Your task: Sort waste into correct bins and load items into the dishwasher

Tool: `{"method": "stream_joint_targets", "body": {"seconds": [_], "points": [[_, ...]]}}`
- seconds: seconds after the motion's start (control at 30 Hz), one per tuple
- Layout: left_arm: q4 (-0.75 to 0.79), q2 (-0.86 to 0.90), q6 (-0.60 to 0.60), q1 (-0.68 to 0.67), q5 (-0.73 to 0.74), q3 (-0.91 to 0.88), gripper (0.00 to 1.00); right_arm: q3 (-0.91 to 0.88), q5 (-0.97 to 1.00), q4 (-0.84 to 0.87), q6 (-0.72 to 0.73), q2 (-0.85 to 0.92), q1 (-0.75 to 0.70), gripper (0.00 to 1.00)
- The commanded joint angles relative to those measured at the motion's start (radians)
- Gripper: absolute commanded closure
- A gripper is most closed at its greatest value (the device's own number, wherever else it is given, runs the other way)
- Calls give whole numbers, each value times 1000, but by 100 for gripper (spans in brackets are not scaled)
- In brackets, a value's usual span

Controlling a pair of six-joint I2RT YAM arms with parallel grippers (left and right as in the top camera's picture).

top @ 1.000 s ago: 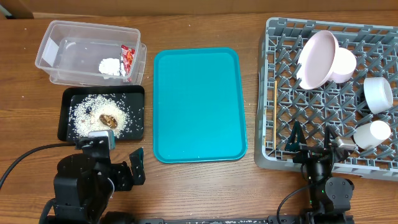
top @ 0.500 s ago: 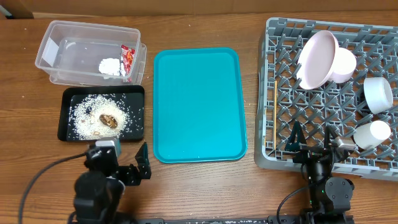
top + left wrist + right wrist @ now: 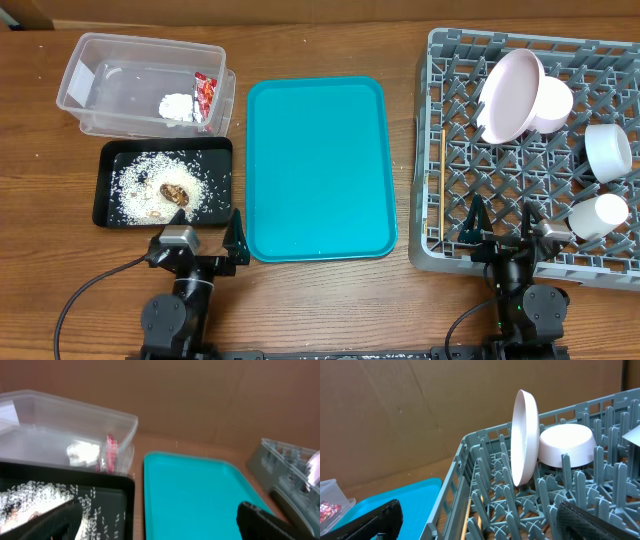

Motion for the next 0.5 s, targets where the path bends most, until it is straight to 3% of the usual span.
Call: {"method": "stream_joint_targets", "body": {"seconds": [0.0, 0.13, 0.27, 0.47], "points": [[109, -13, 29, -6, -47, -55, 0, -11, 7, 6, -3, -10, -2, 0], [122, -13, 117, -6, -35, -64, 0, -11, 7, 6, -3, -10, -2, 0], [2, -13, 117, -6, -16, -64, 0, -11, 7, 6, -3, -10, -2, 0], [3, -13, 118, -6, 3, -64, 0, -11, 7, 6, -3, -10, -2, 0]]}}
